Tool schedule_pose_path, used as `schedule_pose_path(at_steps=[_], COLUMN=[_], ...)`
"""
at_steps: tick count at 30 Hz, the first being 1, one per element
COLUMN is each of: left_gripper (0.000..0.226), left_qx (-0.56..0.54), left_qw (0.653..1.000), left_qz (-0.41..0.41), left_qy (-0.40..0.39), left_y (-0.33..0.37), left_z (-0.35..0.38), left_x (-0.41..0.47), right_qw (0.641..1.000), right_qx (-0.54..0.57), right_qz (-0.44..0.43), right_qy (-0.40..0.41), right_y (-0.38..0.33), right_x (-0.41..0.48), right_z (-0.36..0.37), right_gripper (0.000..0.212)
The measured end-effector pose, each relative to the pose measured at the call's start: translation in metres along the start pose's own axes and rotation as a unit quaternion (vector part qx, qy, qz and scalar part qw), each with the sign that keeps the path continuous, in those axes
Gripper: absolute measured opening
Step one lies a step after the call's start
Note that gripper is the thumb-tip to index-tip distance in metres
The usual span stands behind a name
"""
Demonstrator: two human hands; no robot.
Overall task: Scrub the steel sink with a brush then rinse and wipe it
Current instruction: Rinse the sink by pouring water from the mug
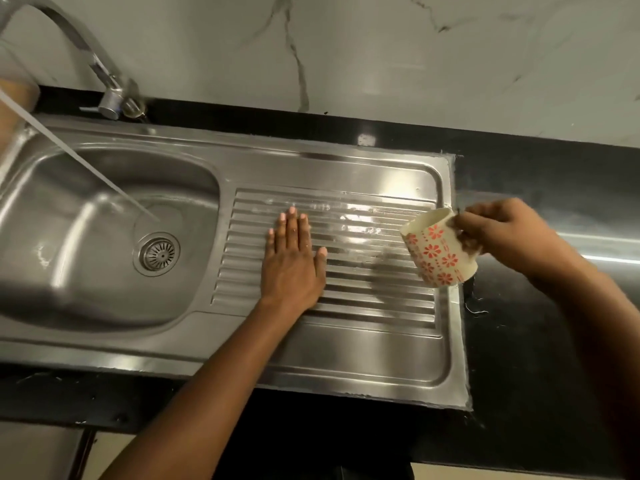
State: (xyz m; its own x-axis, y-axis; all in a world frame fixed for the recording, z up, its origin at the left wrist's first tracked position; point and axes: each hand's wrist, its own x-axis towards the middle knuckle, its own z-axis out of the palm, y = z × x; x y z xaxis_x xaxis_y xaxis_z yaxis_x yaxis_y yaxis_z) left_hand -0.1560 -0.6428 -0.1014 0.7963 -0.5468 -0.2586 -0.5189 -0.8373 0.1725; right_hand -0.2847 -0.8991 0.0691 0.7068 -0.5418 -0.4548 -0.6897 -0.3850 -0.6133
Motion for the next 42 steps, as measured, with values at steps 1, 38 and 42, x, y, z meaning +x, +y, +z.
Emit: schedule_pose_path(at_steps=[1, 38, 42], left_gripper=[0.078, 0.072, 0.065], left_qx=[-0.009, -0.021, -0.03], left_qw=[1.0, 0.992, 0.998], left_qz=[-0.004, 0.121, 0.045], left_qy=[-0.006, 0.002, 0.035], left_y=[0.006, 0.029, -0.024], left_z=[0.0, 0.023, 0.019], left_x=[0.002, -0.032, -0.048], right_qw=[1.0, 0.91, 0.916], right_qx=[0.004, -0.35, -0.357], right_qz=[0.006, -0.222, -0.185], right_qy=[0.009, -0.005, -0.007], right_y=[0.002, -0.051, -0.047], right_x=[-0.003, -0.03, -0.031], right_z=[-0.006, 0.091, 0.082], right_gripper=[0.023, 0.035, 0.035])
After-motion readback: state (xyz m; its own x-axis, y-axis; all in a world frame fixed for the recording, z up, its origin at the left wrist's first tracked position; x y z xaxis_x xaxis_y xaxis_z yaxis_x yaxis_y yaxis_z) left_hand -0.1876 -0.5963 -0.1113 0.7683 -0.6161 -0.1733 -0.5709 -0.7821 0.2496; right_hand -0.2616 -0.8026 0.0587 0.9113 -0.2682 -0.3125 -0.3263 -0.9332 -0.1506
